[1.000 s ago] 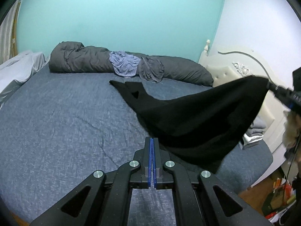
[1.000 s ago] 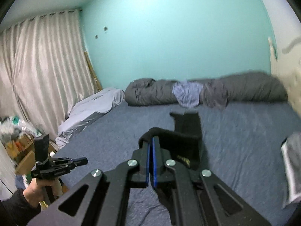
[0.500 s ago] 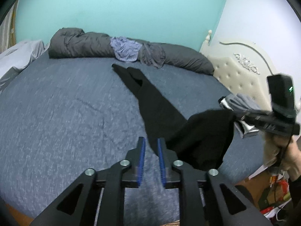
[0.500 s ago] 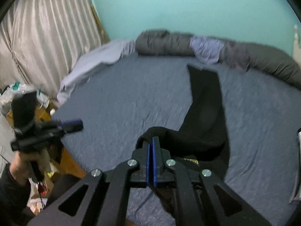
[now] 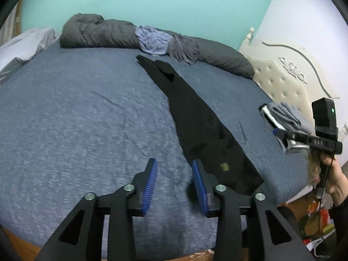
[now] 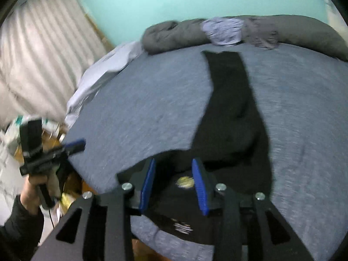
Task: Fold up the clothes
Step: 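Lower the garment onto the bed and open the left tool, then grasp the garment's hem with the left tool and lift it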
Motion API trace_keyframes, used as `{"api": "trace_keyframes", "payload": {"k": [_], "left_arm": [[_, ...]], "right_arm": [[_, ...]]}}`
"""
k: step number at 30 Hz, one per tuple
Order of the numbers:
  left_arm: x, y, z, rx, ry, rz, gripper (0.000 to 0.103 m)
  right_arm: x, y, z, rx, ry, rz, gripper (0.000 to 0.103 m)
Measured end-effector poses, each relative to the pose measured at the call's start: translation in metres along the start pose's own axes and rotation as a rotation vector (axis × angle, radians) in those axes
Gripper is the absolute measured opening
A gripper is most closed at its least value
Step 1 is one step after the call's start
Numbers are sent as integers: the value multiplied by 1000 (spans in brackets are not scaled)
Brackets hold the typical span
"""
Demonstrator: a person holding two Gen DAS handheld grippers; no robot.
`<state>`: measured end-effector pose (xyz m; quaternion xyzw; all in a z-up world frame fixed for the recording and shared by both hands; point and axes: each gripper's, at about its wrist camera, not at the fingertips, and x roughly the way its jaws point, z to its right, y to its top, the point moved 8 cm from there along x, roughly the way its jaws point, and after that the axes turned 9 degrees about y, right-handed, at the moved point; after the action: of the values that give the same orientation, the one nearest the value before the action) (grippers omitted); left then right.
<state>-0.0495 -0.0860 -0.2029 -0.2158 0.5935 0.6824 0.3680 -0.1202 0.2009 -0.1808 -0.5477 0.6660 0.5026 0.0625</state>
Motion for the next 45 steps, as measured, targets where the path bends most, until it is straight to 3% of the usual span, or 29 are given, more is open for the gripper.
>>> {"api": "trace_keyframes", "payload": {"k": [2, 8, 10, 12, 18, 26, 34, 35, 36, 41, 45], "left_arm": [[6, -3, 16, 32, -21, -6, 53], [30, -13, 46, 74, -51, -46, 60], [41, -18, 45, 67, -34, -61, 62], [51, -24, 39, 49, -22, -82, 63], [83, -46, 21, -12, -5, -165, 63], [108, -69, 17, -43, -10, -237, 66], [125, -80, 21, -48, -16, -252, 66], [126, -81, 21, -49, -16, -252, 62], [127, -81, 21, -50, -16, -250, 50], [124, -77, 25, -31, -17, -224, 18], [111, -64, 23, -19, -2, -169, 8]], "right_arm": [[-14, -7, 27, 73, -32, 27, 40], [-24, -36, 82, 280, -50, 115, 48], [-19, -44, 92, 330, -35, 139, 49], [-14, -52, 101, 379, -18, 164, 59], [9, -73, 141, 568, 65, 255, 61], [17, -93, 169, 583, 99, 349, 62], [23, -100, 183, 559, 71, 356, 62], [23, -100, 184, 562, 72, 368, 62], [22, -99, 185, 561, 73, 381, 62], [18, -94, 185, 546, 75, 429, 62], [18, -95, 186, 549, 74, 434, 62]]}}
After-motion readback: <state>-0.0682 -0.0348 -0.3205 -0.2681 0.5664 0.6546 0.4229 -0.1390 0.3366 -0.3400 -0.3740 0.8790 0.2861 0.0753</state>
